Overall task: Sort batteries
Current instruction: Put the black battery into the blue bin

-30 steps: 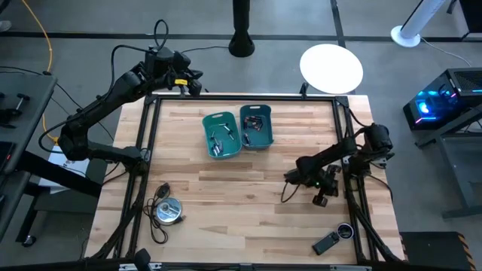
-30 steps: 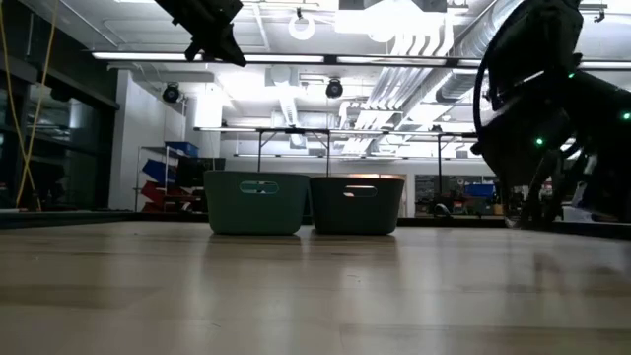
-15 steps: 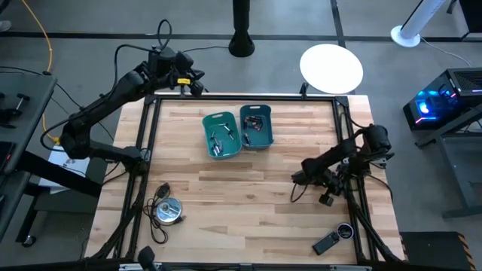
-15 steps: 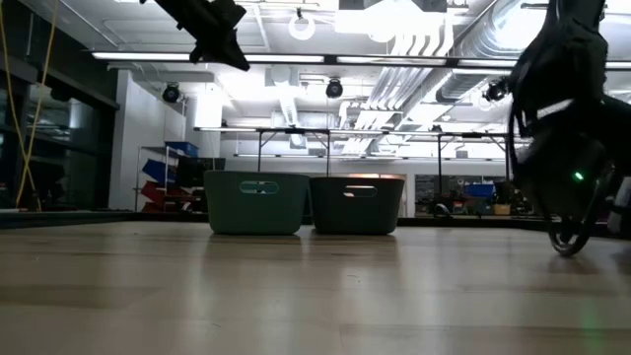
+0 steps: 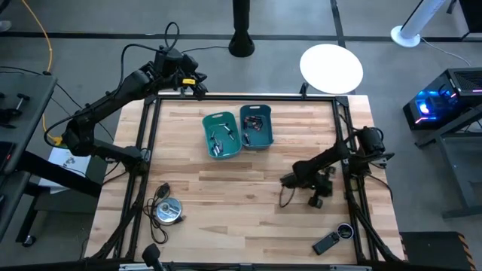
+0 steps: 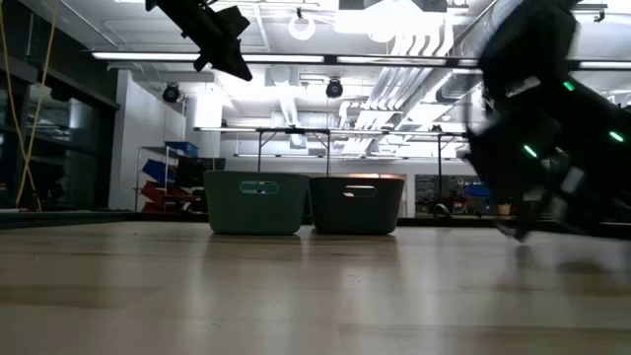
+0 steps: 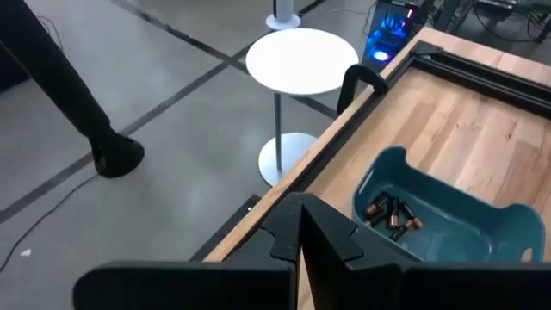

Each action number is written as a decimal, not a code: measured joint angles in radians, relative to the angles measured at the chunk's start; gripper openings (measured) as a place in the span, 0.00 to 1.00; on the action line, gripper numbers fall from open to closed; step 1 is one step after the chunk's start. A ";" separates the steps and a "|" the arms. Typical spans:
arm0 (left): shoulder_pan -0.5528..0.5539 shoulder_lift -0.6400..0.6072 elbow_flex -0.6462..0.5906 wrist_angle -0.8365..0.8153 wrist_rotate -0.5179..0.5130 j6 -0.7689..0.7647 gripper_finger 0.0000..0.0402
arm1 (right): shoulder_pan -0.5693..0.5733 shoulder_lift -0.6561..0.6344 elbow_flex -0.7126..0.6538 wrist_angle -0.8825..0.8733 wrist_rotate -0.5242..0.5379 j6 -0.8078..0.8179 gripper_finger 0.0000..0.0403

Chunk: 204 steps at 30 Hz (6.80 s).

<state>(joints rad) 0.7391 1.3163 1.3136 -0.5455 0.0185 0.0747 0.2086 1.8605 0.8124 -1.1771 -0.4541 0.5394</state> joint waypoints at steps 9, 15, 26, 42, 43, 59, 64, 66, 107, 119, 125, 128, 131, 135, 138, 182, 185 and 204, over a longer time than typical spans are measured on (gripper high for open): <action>0.000 -0.004 0.000 0.053 0.000 0.001 0.00 | 0.005 -0.050 0.045 -0.123 0.036 0.040 0.00; 0.000 -0.003 0.000 0.058 0.000 0.001 0.00 | -0.017 -0.051 -0.129 -0.091 0.100 0.111 0.00; 0.000 -0.003 0.000 0.058 0.000 -0.002 0.00 | -0.055 -0.009 -0.217 0.038 0.113 0.205 0.00; 0.000 -0.003 0.000 0.053 -0.003 0.006 0.00 | 0.042 -0.331 -0.093 0.127 0.055 0.446 0.00; 0.000 -0.003 0.000 0.056 -0.003 0.006 0.00 | 0.050 -0.345 -0.093 0.136 0.034 0.472 0.00; -0.001 -0.003 0.000 0.065 -0.003 -0.018 0.00 | 0.356 -0.354 -0.092 0.718 -0.507 0.957 0.00; -0.001 -0.003 0.000 0.065 -0.004 -0.018 0.00 | 0.453 -0.354 -0.092 0.764 -0.515 1.131 0.00; 0.000 -0.003 0.000 0.067 -0.004 -0.017 0.00 | 0.495 -0.354 -0.092 0.715 -0.524 1.169 0.00; 0.000 -0.003 0.001 0.078 -0.004 0.005 0.00 | 0.384 -0.437 -0.101 0.256 -0.127 1.146 0.00; 0.000 -0.003 0.001 0.080 -0.004 -0.018 0.00 | 0.487 -0.445 -0.180 0.457 -0.179 1.164 0.00; 0.000 -0.003 0.001 0.080 -0.004 -0.018 0.00 | 0.517 -0.445 -0.237 0.531 -0.183 1.156 0.10; 0.000 -0.003 0.001 0.079 -0.004 -0.022 0.00 | 0.529 -0.445 -0.261 0.577 -0.192 1.122 0.21; 0.000 -0.003 0.001 0.079 -0.004 -0.022 0.00 | 0.540 -0.445 -0.274 0.609 -0.215 1.068 0.32; 0.000 -0.003 0.001 0.079 -0.004 -0.042 0.00 | 0.566 -0.445 -0.291 0.636 -0.254 1.051 0.43; 0.000 -0.003 0.001 0.079 -0.004 -0.045 0.00 | 0.593 -0.445 -0.306 0.708 -0.257 1.050 0.45; 0.000 -0.003 0.001 0.090 -0.009 0.008 0.00 | 0.239 -0.448 -0.050 0.266 -0.034 0.727 0.01; 0.000 -0.003 0.001 0.097 -0.008 0.008 0.00 | 0.081 -0.498 0.026 0.214 0.185 0.595 0.01; -0.008 -0.144 -0.016 -0.136 0.230 -0.048 0.00 | -0.616 -0.289 0.239 0.901 0.311 0.129 0.10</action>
<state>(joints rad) 0.7312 1.1719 1.2981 -0.6818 0.2480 0.0270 -0.4076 1.5718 1.0515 -0.2759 -0.1431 0.6681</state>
